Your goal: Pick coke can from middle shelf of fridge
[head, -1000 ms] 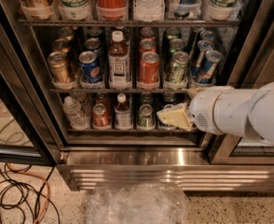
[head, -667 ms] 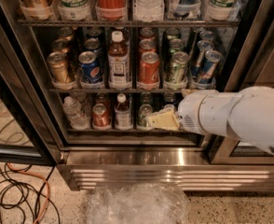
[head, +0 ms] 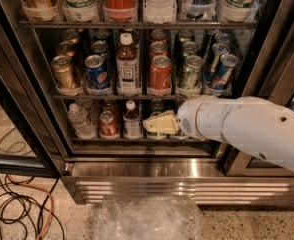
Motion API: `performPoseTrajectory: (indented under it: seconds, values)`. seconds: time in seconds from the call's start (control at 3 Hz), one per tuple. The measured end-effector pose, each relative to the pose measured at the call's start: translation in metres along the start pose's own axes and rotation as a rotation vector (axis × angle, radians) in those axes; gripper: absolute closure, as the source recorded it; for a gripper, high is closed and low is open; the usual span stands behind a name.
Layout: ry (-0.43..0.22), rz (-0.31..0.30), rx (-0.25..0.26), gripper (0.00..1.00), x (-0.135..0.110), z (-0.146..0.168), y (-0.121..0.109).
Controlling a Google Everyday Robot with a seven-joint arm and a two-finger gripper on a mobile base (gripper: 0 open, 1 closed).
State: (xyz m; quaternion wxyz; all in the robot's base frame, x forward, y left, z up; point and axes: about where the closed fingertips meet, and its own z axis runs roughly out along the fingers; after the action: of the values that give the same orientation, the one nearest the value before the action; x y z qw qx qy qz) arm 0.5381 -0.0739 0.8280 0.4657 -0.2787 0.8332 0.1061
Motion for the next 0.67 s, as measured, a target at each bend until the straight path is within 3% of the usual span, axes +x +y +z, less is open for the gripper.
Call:
performPoseTrajectory:
  seconds: [0.67]
  values:
    - [0.015,0.027,0.002,0.01,0.0079,-0.0080,0.0022]
